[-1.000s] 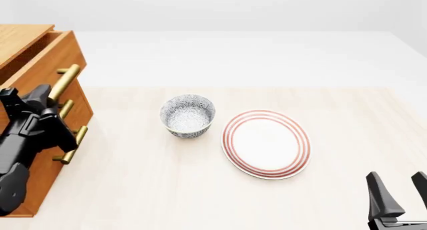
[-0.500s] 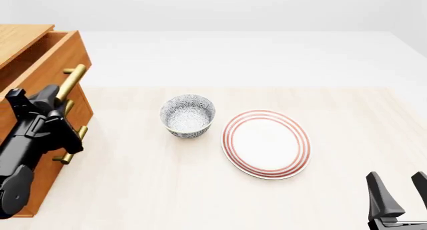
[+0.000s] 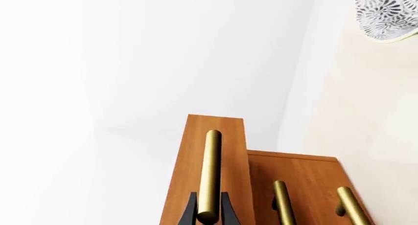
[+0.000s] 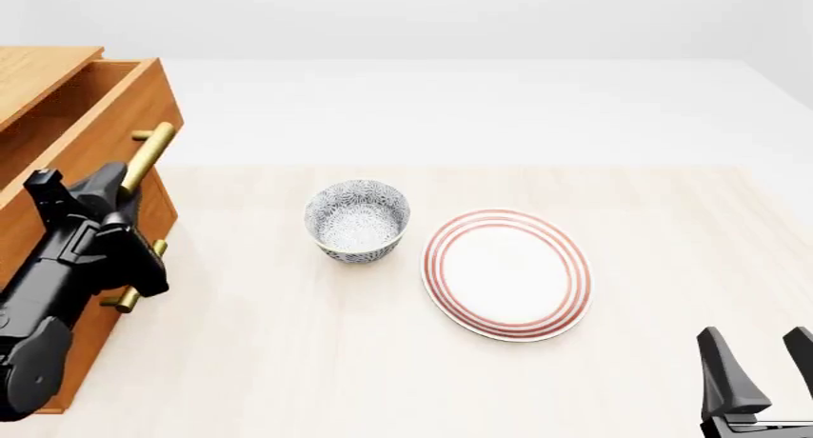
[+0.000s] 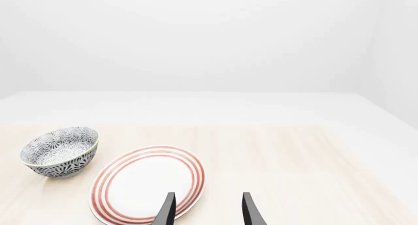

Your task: Open the top drawer of the cabinet.

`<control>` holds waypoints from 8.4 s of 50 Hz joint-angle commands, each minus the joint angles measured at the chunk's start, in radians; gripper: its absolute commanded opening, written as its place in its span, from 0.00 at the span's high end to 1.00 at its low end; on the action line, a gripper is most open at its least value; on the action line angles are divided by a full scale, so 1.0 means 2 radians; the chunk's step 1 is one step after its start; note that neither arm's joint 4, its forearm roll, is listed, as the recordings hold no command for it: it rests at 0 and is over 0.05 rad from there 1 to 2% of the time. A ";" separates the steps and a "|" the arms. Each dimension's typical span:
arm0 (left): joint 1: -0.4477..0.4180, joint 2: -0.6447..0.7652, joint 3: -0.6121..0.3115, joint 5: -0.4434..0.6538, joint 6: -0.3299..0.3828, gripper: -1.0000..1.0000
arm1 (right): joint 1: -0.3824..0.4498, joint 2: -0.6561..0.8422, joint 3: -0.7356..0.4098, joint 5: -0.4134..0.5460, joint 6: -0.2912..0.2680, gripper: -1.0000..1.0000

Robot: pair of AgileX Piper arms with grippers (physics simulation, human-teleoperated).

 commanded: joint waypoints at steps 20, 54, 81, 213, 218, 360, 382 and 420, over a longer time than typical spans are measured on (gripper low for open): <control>-0.043 -0.030 0.041 -0.002 0.007 1.00 | 0.000 0.000 0.000 0.000 0.000 0.00; -0.085 -0.060 0.058 -0.007 0.015 1.00 | 0.000 0.000 0.000 0.000 0.000 0.00; -0.120 -0.102 0.077 0.010 0.018 0.00 | 0.000 0.000 0.000 0.000 0.000 0.00; -0.017 -0.088 -0.519 0.891 -0.769 0.00 | 0.000 0.000 0.000 0.000 0.000 0.00; -0.012 -0.077 -0.523 0.902 -0.766 0.00 | 0.000 0.000 0.000 0.000 0.000 0.00; -0.044 -0.014 -0.410 0.830 -0.778 0.00 | -0.001 -0.001 0.000 0.002 0.000 0.00; -0.075 0.003 -0.409 0.827 -0.776 0.00 | -0.001 -0.001 0.000 0.002 0.000 0.00; -0.132 0.025 -0.421 0.823 -0.775 0.00 | -0.001 -0.001 0.000 0.002 0.000 0.00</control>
